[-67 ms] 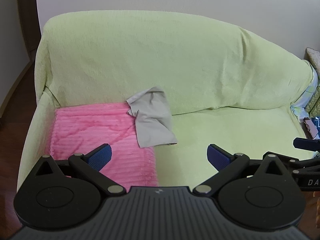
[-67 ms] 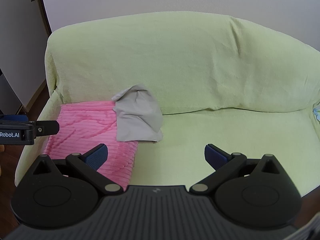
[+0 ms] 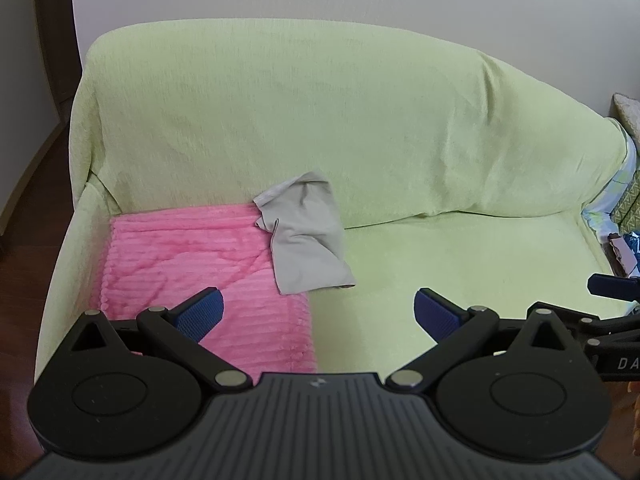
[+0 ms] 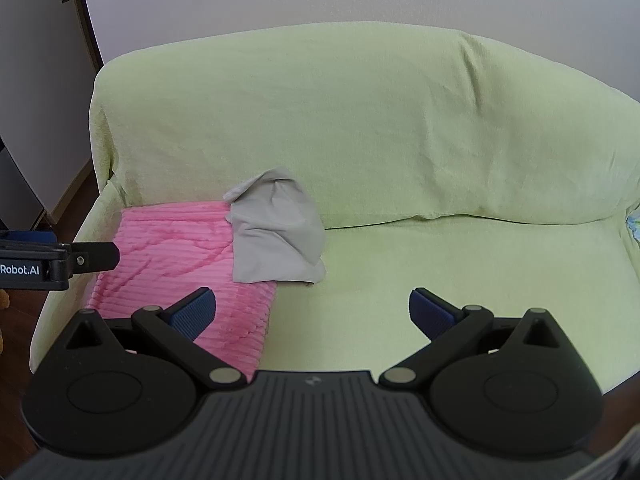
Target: Fold clothes
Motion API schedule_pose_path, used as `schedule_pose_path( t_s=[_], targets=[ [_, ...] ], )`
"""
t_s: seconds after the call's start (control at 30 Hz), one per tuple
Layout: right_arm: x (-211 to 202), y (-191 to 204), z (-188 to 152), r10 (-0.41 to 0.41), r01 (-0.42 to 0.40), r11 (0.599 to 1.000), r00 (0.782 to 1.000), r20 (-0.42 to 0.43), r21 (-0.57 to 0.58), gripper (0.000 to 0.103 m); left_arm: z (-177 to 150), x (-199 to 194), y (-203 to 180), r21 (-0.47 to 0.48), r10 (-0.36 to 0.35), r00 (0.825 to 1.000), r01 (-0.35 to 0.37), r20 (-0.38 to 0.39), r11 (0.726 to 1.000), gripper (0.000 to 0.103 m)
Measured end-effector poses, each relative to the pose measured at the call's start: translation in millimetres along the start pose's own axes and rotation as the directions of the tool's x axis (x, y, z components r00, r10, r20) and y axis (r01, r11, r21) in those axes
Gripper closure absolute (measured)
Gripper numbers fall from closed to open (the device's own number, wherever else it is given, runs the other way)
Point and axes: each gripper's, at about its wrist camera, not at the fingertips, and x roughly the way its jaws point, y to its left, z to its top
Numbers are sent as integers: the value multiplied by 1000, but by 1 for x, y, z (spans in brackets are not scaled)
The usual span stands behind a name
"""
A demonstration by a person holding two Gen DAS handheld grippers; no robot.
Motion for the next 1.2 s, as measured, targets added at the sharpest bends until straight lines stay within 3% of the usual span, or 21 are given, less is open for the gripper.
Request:
schedule_pose_path(
  t_s=[0.13, 0.23, 0.73, 1.0, 1.2],
  targets=[
    [0, -1, 1, -2, 2, 1000, 1000, -4, 3, 1, -11, -1, -7, 12, 13, 1000, -13, 17, 1000, 1],
    [1, -1, 2, -4, 4, 1000, 1000, -7, 6, 1, -10, 7, -11, 2, 13, 1000, -13, -15, 1000, 1],
    [12, 9, 3, -18, 19, 1000, 999, -31, 16, 1, -11, 14, 16, 6, -30, 999, 30, -31, 1000, 1],
    [17, 13, 5, -69, 69, 998, 998, 11, 0, 1, -4, 36, 27, 54, -49, 997, 52, -54, 997, 1],
    [51, 3, 24, -1, -1, 999, 999, -34, -51, 1, 12, 70, 21, 109, -35, 998, 41, -55, 993, 1]
  ],
)
